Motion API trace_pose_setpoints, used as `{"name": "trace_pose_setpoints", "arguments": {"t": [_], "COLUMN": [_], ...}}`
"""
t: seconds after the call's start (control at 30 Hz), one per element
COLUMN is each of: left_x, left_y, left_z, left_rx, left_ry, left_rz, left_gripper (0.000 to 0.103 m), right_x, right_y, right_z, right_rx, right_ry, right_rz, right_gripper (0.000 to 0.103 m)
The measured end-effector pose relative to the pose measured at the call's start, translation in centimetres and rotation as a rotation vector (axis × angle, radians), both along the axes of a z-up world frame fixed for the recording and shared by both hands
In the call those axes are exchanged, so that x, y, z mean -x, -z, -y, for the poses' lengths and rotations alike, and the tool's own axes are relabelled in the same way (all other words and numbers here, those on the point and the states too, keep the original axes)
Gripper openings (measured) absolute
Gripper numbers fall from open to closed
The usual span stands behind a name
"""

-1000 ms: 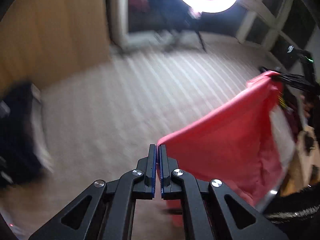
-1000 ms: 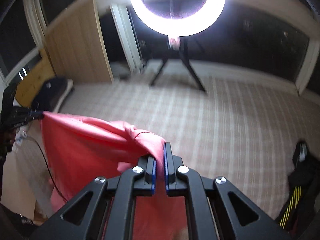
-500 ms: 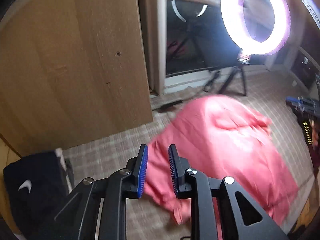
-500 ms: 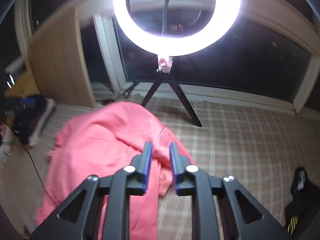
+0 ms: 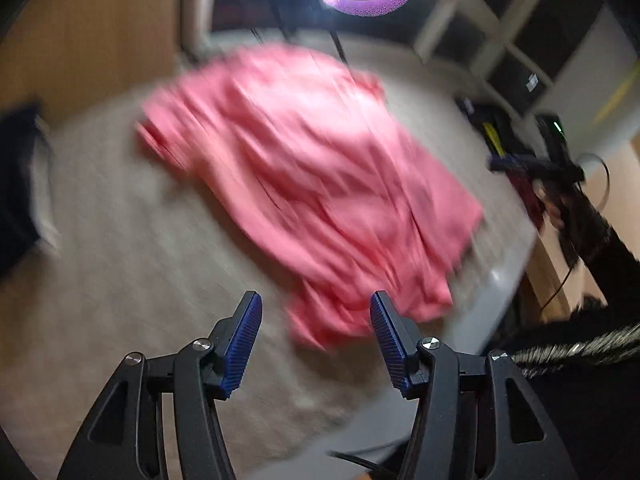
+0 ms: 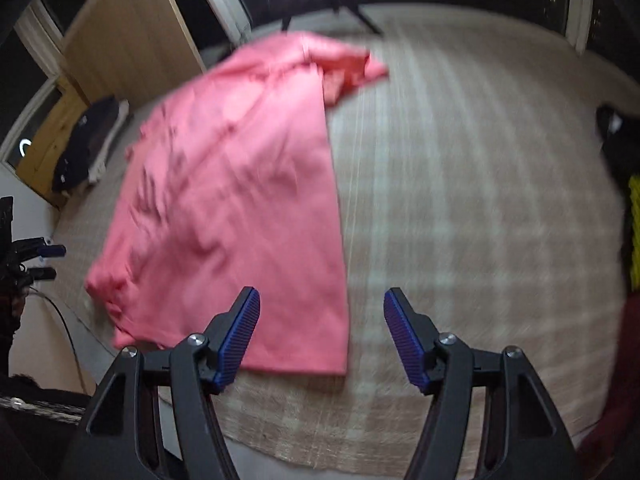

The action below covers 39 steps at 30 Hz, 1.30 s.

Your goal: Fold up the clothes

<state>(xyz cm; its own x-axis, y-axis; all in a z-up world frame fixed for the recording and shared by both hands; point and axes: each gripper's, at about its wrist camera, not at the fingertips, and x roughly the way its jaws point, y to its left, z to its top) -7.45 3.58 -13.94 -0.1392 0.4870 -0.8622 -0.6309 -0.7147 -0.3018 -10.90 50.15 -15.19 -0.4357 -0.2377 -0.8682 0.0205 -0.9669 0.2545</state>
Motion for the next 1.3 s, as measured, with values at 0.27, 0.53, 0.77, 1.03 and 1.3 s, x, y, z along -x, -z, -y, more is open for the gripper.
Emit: {"name": "trace_pose_setpoints", "arguments": {"t": [0.27,0.53,0.77,1.03,1.3], "left_x": [-4.5,-2.4,-1.0,0.6,5.6], "left_y": [3.6,3.6,-5.1,-10.9,-0.9], "left_z": [-6.4,-5.8,1.8,11.8,16.7], "left_rx": [0.121,0.092,-0.097,-0.074,0.137], "left_ry": [0.202,0.173,-0.023,-0.221,-0.401], "left_rz": [-0.074,0.036,-0.007,-0.091,0.029], "left_gripper": [0.052,0.004,0.003,0.004,0.031], "right_x": [-0.6,-0.8,0.0,3.7,5.0], "right_y": [2.7,1.5,-1.4,-3.2,-2.8], "right_z": [1.1,3.6,5.0,6.2,6.6], "right_rx": [-0.004,-0.013,0.009,0.030,0.064], "right_ry": [-0.025,-0.118,-0.125,-0.074,-0.025], "right_rz": [0.009,-0.023,-0.071,-0.077,-0.049], "right_gripper": [0.064,0.004,0.002,0.002,0.006]}}
